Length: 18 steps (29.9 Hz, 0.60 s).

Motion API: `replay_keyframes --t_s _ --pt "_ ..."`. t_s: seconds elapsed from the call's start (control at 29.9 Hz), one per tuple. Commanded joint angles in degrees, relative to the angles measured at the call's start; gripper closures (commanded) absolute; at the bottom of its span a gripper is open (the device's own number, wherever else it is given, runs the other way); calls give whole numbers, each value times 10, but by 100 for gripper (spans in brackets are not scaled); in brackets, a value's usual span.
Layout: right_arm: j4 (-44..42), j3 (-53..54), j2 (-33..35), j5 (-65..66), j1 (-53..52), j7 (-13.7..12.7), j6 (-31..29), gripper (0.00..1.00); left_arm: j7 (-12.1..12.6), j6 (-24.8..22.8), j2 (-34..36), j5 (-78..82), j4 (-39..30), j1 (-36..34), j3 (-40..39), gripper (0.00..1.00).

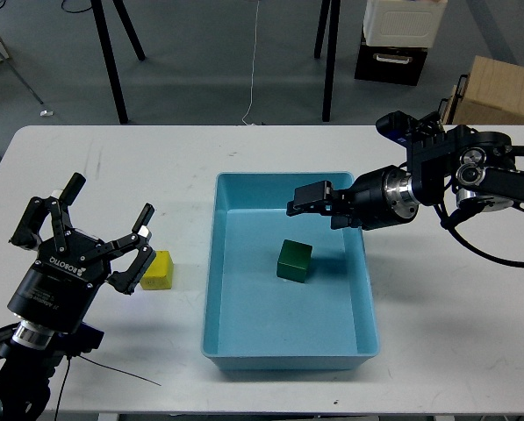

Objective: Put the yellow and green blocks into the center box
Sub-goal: 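Withdraw the right gripper away from the tub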

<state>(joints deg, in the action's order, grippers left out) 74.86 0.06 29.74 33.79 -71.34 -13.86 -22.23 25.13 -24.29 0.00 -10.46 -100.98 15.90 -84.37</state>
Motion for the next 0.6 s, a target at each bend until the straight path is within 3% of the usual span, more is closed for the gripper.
replay_keyframes --t_s 0.0,0.27,0.37,0.43,0.57 --pt "-23 74 15 -92 18 5 46 3 0 1 0 3 0 -3 0 0" --pt "-74 373 14 -367 128 8 58 1 0 3 0 4 1 -4 0 0" --pt "-99 476 17 -477 201 15 12 1 0 3 0 5 0 -4 2 0" --pt "-120 542 21 -544 271 21 -50 1 0 3 0 12 0 -4 1 0" --pt "-118 651 46 -633 417 37 -58 1 1 3 0 23 0 -9 1 0"
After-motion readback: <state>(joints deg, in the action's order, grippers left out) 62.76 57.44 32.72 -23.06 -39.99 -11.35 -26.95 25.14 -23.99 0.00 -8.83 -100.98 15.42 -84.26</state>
